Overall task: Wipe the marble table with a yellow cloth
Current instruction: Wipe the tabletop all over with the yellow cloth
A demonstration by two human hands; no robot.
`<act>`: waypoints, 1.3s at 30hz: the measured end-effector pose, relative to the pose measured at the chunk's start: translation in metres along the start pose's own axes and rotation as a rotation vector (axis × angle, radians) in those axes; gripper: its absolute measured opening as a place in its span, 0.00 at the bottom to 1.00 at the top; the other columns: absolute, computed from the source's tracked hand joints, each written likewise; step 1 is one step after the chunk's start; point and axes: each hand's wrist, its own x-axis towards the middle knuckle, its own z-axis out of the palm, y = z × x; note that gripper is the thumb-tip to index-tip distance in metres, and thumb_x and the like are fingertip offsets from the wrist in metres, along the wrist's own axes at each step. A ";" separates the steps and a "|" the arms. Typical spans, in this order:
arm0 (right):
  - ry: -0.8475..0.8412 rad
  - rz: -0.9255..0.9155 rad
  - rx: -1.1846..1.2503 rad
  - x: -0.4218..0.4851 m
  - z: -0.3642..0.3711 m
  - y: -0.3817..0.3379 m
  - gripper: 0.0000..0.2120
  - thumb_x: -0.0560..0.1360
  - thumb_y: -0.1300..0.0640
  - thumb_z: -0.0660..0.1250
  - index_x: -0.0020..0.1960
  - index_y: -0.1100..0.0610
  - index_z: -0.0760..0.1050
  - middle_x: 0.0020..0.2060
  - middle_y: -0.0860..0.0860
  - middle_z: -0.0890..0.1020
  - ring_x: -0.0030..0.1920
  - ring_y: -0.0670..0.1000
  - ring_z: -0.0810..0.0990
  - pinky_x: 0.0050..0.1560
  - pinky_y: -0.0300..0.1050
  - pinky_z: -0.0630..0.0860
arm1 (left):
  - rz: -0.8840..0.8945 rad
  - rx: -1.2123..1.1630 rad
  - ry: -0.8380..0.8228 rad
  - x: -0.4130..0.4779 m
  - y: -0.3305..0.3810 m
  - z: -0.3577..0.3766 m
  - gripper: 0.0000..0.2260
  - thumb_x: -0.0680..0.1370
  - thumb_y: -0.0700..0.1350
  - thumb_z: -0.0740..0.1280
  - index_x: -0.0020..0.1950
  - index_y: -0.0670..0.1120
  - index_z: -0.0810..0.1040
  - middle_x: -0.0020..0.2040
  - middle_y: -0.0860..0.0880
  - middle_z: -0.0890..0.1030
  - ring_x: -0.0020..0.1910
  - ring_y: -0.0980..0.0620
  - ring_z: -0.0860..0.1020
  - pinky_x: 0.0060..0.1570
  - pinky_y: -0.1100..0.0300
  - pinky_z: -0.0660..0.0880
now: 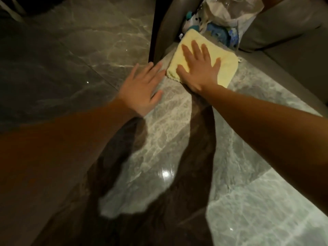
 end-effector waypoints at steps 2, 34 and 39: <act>-0.017 -0.008 -0.001 -0.006 0.000 -0.003 0.31 0.78 0.36 0.50 0.78 0.42 0.45 0.79 0.46 0.44 0.78 0.54 0.41 0.71 0.71 0.42 | 0.003 -0.010 -0.017 -0.004 0.000 0.000 0.30 0.78 0.57 0.43 0.78 0.48 0.48 0.79 0.49 0.49 0.78 0.50 0.47 0.74 0.48 0.42; 0.206 -0.069 0.541 -0.373 0.012 -0.019 0.17 0.73 0.57 0.60 0.59 0.51 0.78 0.64 0.48 0.76 0.68 0.48 0.68 0.68 0.55 0.63 | -0.318 0.010 -0.178 -0.235 0.179 0.018 0.33 0.73 0.68 0.39 0.76 0.60 0.47 0.79 0.50 0.45 0.78 0.44 0.45 0.70 0.35 0.43; 0.228 0.019 0.482 -0.369 0.000 0.025 0.17 0.73 0.59 0.61 0.60 0.52 0.76 0.64 0.49 0.76 0.68 0.50 0.69 0.68 0.56 0.64 | -0.343 0.141 -0.130 -0.236 0.156 0.025 0.33 0.72 0.71 0.42 0.76 0.62 0.42 0.79 0.51 0.43 0.77 0.43 0.45 0.70 0.33 0.46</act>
